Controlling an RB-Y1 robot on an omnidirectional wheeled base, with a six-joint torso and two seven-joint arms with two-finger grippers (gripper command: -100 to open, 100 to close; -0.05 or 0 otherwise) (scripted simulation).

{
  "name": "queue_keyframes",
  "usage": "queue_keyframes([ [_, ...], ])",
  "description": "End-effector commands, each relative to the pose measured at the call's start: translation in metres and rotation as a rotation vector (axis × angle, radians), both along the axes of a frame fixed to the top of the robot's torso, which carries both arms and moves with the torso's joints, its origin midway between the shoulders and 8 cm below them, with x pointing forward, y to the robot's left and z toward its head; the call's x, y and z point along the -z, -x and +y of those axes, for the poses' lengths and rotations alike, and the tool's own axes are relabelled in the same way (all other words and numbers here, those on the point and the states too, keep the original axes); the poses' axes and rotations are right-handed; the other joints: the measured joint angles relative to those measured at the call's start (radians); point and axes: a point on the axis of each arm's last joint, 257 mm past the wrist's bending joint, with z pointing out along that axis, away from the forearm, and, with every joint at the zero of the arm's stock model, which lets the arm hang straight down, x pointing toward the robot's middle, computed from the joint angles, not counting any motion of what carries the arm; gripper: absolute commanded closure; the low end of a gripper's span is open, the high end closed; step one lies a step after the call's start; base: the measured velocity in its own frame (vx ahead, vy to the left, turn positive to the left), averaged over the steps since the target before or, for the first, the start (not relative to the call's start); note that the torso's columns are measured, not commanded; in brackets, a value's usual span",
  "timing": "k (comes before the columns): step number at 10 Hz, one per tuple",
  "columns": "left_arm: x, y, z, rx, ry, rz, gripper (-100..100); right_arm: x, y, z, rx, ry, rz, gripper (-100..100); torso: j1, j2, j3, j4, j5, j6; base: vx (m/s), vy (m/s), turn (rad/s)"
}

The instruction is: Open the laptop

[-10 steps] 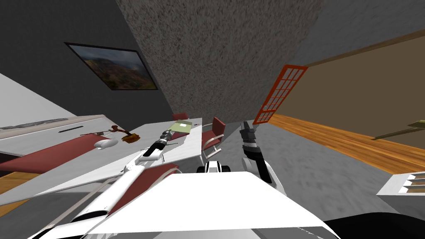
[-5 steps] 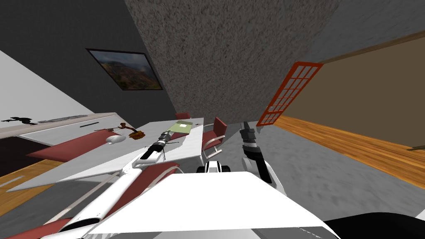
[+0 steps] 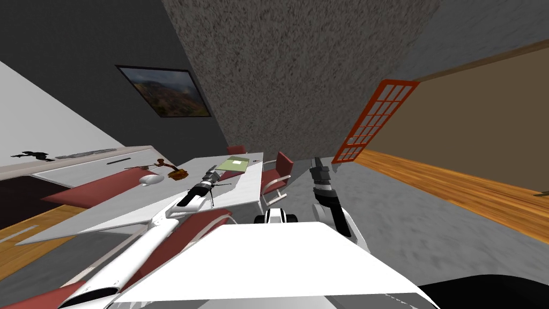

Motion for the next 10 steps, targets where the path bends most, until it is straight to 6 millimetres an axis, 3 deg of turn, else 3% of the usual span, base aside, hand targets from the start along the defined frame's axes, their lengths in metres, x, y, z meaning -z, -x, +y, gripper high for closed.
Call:
queue_keyframes([
  [1,-0.019,-0.002,0.005,0.005,0.002,0.000,-100,0.000,0.000,0.000,0.000,0.000,0.000,0,0.000,-0.001,0.000,0.000,0.000,0.001,0.008,-0.037,0.019],
  [3,-0.036,-0.003,0.008,0.012,0.003,0.001,-100,0.000,0.000,0.000,0.000,0.000,0.000,0,0.003,0.000,0.000,0.000,0.001,0.000,0.012,-0.038,0.031],
  [4,-0.030,-0.001,0.009,0.011,0.002,0.002,-100,0.000,0.000,0.000,0.000,0.000,0.000,0,0.003,0.000,0.000,0.000,0.001,0.001,0.003,-0.016,0.005],
  [5,-0.030,-0.001,0.009,0.010,0.004,0.004,0,0.000,0.000,0.000,0.000,0.000,0.000,0,0.004,0.001,0.000,0.000,0.001,0.001,0.000,-0.005,-0.001],
  [10,-0.028,-0.001,0.008,0.011,0.006,0.007,0,0.000,0.000,0.000,0.000,0.000,0.000,0,0.003,0.000,0.000,0.000,0.001,0.000,0.000,0.000,0.000],
])
